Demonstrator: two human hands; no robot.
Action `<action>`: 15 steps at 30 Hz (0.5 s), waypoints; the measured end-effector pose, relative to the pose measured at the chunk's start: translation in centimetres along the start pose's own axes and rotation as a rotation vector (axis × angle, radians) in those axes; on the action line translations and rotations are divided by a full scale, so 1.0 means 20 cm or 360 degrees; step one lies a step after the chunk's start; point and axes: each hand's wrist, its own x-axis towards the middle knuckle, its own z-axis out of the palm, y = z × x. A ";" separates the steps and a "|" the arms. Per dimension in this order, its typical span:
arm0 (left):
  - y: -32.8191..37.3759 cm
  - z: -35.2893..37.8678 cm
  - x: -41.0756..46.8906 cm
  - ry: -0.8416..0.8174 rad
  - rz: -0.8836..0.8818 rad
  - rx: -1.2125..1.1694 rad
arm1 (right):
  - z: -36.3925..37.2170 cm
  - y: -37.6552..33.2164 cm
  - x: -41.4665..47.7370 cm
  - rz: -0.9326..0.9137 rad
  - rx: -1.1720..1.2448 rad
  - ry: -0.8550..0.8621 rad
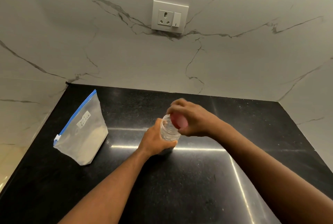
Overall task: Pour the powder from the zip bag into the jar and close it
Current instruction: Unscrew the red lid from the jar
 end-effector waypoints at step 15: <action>0.01 0.07 -0.20 0.0321 -0.0080 -0.0013 | 0.91 0.18 -0.44 0.1130 0.0836 0.0939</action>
